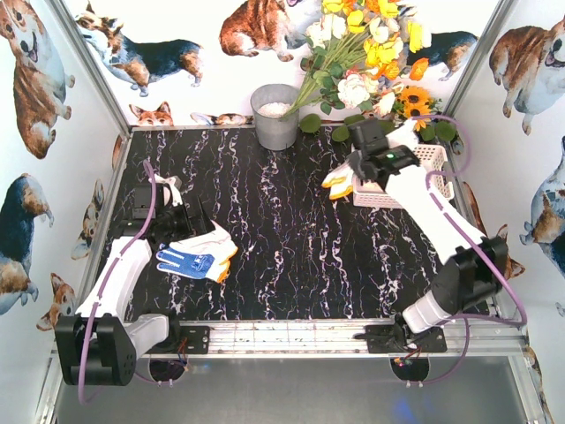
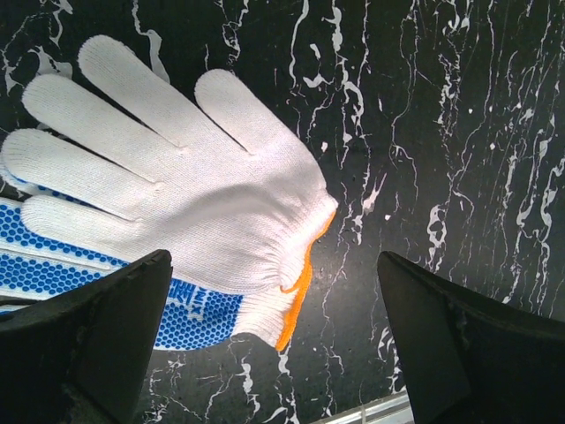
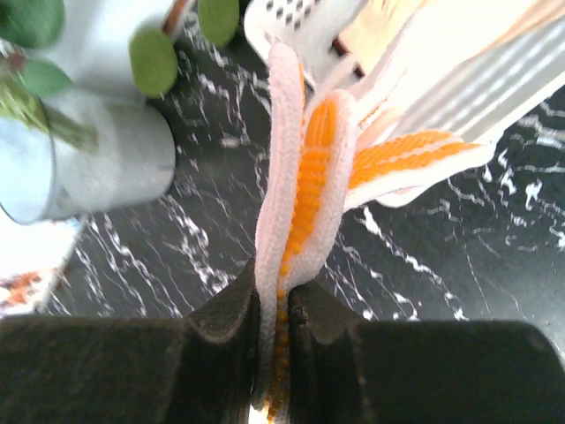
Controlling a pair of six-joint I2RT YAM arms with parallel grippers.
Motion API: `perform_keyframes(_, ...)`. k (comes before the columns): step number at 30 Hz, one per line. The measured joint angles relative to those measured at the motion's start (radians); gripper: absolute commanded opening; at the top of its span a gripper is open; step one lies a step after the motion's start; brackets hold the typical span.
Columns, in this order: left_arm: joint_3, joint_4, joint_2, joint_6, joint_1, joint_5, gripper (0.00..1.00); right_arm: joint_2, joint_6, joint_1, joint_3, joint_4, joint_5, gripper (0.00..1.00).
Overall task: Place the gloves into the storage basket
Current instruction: Pick up the glove from the center of the board, then place the glove in the bin.
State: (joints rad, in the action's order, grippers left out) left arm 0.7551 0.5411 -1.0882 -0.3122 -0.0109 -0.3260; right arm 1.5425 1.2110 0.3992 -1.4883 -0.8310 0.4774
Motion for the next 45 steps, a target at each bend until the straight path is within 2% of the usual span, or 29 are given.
perform_keyframes(7,0.000,0.001,0.002,0.006,0.000,0.022,0.94,-0.046,0.023,-0.076,0.062,0.106,0.093,0.00)
perform_keyframes(17,0.000,-0.003,0.034,0.026,0.000,0.036,0.95,-0.015,0.021,-0.180,0.142,0.267,0.205,0.00)
perform_keyframes(34,0.000,-0.006,0.031,0.037,0.000,0.087,0.96,0.141,-0.007,-0.371,0.201,0.562,0.299,0.00)
perform_keyframes(45,0.000,-0.005,0.020,0.038,0.000,0.103,0.97,0.322,0.101,-0.386,0.200,0.650,0.310,0.00)
